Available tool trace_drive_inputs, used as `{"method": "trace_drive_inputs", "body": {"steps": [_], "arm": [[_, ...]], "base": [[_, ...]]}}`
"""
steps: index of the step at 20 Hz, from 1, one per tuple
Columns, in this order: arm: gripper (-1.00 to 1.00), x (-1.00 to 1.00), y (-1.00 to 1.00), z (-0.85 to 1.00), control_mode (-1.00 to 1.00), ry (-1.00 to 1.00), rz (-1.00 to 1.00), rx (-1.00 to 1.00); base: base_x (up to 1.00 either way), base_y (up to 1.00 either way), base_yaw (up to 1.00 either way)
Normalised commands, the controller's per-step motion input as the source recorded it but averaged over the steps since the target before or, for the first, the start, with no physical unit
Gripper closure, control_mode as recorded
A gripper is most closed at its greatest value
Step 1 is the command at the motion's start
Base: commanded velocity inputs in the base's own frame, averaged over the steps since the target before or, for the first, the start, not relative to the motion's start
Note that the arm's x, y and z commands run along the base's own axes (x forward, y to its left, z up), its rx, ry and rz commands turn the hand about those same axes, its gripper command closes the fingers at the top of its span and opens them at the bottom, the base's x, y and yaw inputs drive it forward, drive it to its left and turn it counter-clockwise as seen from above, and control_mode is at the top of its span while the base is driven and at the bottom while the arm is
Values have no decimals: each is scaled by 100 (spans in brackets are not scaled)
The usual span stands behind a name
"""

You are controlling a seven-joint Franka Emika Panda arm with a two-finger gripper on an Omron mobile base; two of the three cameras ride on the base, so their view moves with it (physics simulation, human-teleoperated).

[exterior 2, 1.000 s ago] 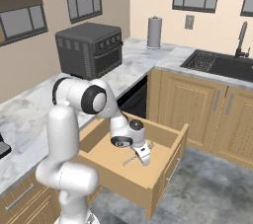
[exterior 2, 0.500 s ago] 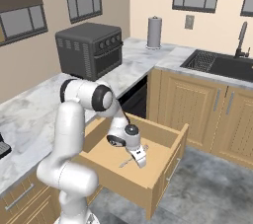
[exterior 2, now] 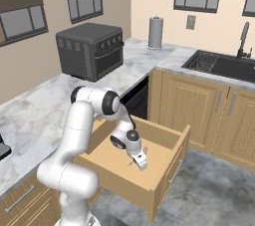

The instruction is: Organize the utensils by type. Pick up the wooden spoons from the counter and place them in the open cabinet. Then pick up the metallic utensils from the counter and place them in the open drawer.

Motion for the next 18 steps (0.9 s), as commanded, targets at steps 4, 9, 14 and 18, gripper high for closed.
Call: {"method": "trace_drive_inputs", "body": {"steps": [4,9,14,18], "arm": [[100,33,-35,-42,-100,0,3,6],[-100,31,-35,-33,-100,-1,1,7],[-100,1,-30,14,-100,-1,0,12],[-100,9,-36,46,-100,-2,0,20]], "base": [[0,0,0],[0,0,0],[0,0,0],[0,0,0]]}}
